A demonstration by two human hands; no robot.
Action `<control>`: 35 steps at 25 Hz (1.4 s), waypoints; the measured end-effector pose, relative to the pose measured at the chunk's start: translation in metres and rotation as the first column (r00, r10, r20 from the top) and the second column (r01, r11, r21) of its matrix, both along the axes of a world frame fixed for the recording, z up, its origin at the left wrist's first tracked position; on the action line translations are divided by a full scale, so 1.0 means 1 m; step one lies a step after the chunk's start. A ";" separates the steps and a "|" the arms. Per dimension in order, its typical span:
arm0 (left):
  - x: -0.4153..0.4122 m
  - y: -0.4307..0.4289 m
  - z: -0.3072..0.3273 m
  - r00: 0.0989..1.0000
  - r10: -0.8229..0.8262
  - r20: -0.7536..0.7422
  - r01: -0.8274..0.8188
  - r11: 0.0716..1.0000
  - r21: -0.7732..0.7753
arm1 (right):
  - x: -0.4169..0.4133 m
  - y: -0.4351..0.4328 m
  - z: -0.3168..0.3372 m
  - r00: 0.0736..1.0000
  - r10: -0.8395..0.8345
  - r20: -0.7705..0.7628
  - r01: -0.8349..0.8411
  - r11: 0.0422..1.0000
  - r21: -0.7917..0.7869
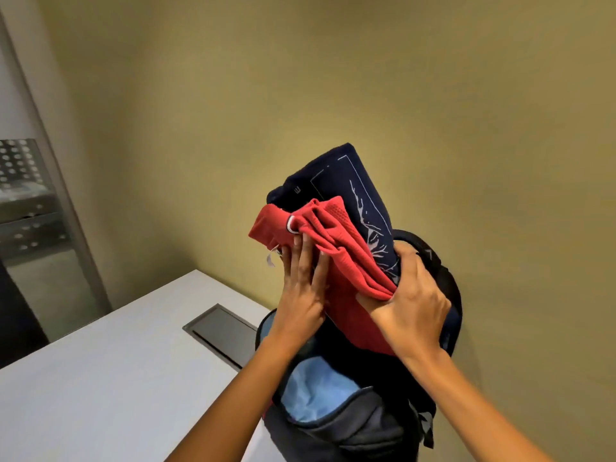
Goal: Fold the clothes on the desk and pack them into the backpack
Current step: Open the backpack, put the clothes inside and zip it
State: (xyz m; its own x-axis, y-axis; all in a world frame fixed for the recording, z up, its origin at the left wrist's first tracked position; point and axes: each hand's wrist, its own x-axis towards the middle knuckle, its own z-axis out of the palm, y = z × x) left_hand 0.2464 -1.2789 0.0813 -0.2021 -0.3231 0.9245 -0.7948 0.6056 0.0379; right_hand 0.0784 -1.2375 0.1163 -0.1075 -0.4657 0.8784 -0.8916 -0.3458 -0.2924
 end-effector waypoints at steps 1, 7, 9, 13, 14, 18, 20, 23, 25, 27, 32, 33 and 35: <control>-0.002 -0.007 -0.005 0.999 0.008 0.032 -0.009 1.000 0.012 | -0.003 -0.007 -0.011 1.000 0.000 0.030 0.000 1.000 0.008; -0.004 -0.038 -0.039 0.967 -0.046 0.249 0.012 0.991 0.135 | -0.013 -0.049 -0.093 0.973 0.065 0.222 -0.101 0.983 0.155; -0.008 -0.047 -0.052 0.952 -0.068 0.300 -0.012 0.966 0.260 | -0.018 -0.057 -0.125 0.963 0.072 0.261 -0.141 0.956 0.259; -0.014 -0.059 -0.066 0.948 -0.108 0.300 -0.041 0.891 0.451 | -0.019 -0.068 -0.158 0.952 0.097 0.291 -0.207 0.903 0.376; -0.016 -0.061 -0.064 0.949 -0.117 0.294 -0.041 0.876 0.480 | -0.019 -0.071 -0.158 0.952 0.096 0.292 -0.209 0.899 0.386; -0.023 -0.069 -0.058 0.935 -0.133 0.329 -0.048 0.871 0.488 | -0.017 -0.072 -0.164 0.955 -0.026 0.295 -0.130 0.858 0.496; -0.024 -0.072 -0.056 0.935 -0.113 0.336 -0.057 0.888 0.456 | -0.008 -0.067 -0.165 0.923 -0.070 0.377 -0.158 0.826 0.540; -0.029 -0.075 -0.052 0.928 -0.081 0.364 -0.087 0.903 0.421 | 0.000 -0.062 -0.167 0.803 0.005 0.597 -0.348 0.816 0.462; -0.036 -0.074 -0.055 0.895 -0.081 0.439 -0.104 0.918 0.382 | -0.007 -0.063 -0.176 0.804 0.015 0.594 -0.362 0.805 0.470; -0.041 -0.070 -0.062 0.876 -0.082 0.475 -0.122 0.916 0.382 | -0.015 -0.064 -0.180 0.865 -0.007 0.502 -0.309 0.781 0.542; -0.034 -0.066 -0.057 0.886 -0.154 0.438 -0.061 0.897 0.438 | -0.007 -0.052 -0.138 0.981 0.127 0.143 -0.143 0.984 0.106; -0.031 -0.066 -0.053 0.895 -0.200 0.399 -0.009 0.886 0.463 | -0.004 -0.052 -0.117 0.979 0.199 0.047 -0.198 0.980 -0.034; -0.021 -0.069 -0.048 0.914 -0.266 0.308 0.070 0.848 0.525 | 0.000 -0.060 -0.072 0.959 0.265 -0.097 -0.273 0.959 -0.082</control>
